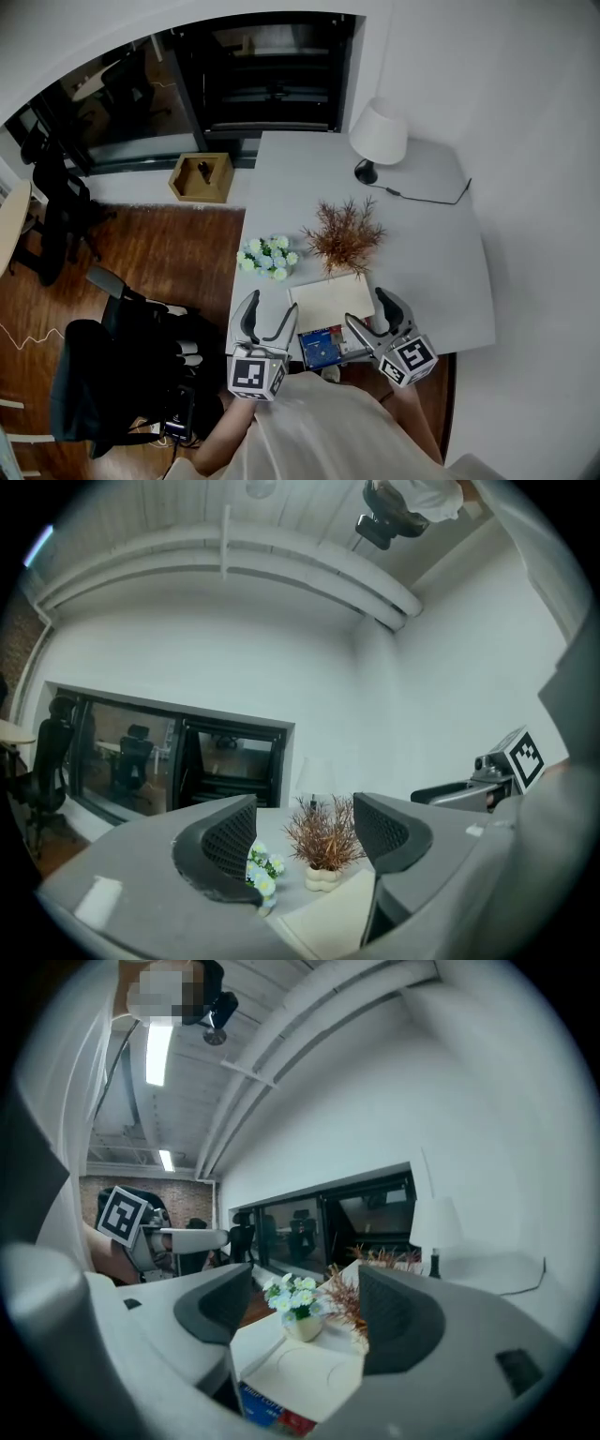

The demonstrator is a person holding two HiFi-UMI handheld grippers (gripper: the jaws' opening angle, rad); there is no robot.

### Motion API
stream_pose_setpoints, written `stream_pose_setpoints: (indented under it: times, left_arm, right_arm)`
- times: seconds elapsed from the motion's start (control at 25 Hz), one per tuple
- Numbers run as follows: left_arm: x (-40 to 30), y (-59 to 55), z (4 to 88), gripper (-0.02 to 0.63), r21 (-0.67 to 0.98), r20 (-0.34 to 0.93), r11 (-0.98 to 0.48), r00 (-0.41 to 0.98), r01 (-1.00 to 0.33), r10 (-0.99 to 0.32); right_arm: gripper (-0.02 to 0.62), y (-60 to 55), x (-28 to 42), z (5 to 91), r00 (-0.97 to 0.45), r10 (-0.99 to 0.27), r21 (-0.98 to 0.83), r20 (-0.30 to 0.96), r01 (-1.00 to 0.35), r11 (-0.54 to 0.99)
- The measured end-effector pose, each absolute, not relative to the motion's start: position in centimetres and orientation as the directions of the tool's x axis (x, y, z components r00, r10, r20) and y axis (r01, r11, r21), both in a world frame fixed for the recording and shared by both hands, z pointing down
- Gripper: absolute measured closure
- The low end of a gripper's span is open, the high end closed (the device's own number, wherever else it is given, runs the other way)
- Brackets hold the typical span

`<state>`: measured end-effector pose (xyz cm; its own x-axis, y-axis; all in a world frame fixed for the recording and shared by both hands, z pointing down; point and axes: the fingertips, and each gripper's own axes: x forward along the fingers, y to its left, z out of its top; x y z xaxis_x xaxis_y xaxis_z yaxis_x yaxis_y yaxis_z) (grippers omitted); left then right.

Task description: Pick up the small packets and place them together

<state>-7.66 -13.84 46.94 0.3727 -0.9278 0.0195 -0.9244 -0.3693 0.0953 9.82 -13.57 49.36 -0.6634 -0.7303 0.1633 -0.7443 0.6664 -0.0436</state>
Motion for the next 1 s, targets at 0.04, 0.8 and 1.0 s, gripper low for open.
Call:
stream_pose_setpoints:
  times: [0.04,0.8,1.0]
  left_arm:
    - [-7.7,-13.8,47.1,0.296,0.097,0.022,-0.368,0.372,-0.925,-0.928]
    - [-8.1,-12.7,48.5,0.296,0.109,0.051,-0.331,0.338,-0.937,-0.940]
    - [-8.6,-12.2,49.0,0.296,0.109,0.062,-0.316,0.324,-0.942,-0.944]
  right_arm:
    - [0.245,-13.3,9.5,50.6,-0.675,-0.707,-0.067,0.211,-0.732,0.678]
    - [0.439,-8.3,8.1,76.5,-0.530,-0.304,-0.265,0.791,-0.746,0.610]
    - [0.509,-8.0,8.0,77.7,-0.474,-0.286,-0.210,0.832,-0.748,0.629]
